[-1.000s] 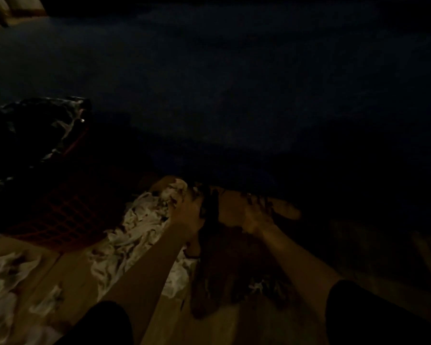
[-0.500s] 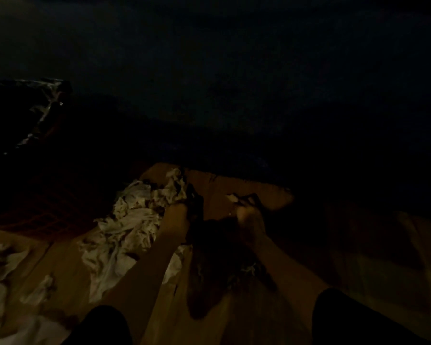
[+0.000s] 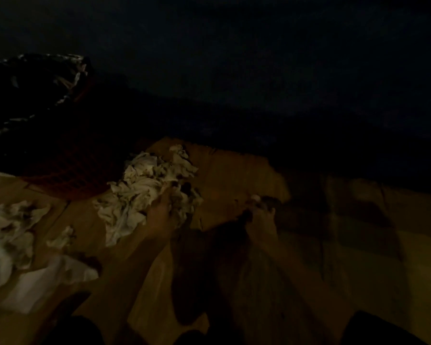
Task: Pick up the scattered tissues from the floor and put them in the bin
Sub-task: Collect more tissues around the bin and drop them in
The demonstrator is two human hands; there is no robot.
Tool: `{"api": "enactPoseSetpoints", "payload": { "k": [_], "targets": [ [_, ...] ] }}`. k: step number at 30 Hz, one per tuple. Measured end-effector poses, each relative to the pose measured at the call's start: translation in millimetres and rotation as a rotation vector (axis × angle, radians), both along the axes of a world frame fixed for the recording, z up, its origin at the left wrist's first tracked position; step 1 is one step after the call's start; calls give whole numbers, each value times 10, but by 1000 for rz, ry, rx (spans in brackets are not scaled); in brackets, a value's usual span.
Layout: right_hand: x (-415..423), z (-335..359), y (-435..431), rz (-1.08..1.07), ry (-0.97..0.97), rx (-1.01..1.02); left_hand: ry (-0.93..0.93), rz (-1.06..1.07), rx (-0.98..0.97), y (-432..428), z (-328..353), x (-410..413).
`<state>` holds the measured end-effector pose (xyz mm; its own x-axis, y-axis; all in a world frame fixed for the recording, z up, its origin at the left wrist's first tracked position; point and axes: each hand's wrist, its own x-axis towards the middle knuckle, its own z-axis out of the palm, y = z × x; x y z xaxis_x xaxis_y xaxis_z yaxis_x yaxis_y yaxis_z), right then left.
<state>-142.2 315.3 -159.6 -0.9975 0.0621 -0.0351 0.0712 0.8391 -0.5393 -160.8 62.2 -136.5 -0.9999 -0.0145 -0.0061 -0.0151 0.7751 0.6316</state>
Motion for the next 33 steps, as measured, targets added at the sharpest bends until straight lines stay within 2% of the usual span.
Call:
{"api": "enactPoseSetpoints", "payload": {
  "k": [4,6,10,12,16,18,22,24,28,31,33],
  "targets": [
    [305,-116,-336,150,45,107,-87,61,-103,-148,-44,288],
    [334,-219,-451,223,34,65,-103,101,-154,-196,-49,363],
    [137,-37,-625,181,48,-155,-119,147,-156,-349,-20,366],
    [-28,96,-791,163,49,-159,-76,208,-128,-452,4,350],
    [-37,136,-1161,223,52,19,-97,315,-242,-593,3,383],
    [106,31,-1215,300,54,161,-161,269,-288,-549,-5,440],
    [301,-262,-1080,515,83,211,-313,94,-441,-362,-130,508],
    [266,-239,-995,555,69,117,-310,73,-482,-368,-155,480],
    [299,74,-1113,529,18,-119,-260,131,-300,-624,-43,435],
    [569,10,-1323,635,-44,-56,-203,177,-252,-812,112,525],
    [866,-250,-1405,636,-124,-198,-200,256,-233,-971,173,609]
  ]
}}
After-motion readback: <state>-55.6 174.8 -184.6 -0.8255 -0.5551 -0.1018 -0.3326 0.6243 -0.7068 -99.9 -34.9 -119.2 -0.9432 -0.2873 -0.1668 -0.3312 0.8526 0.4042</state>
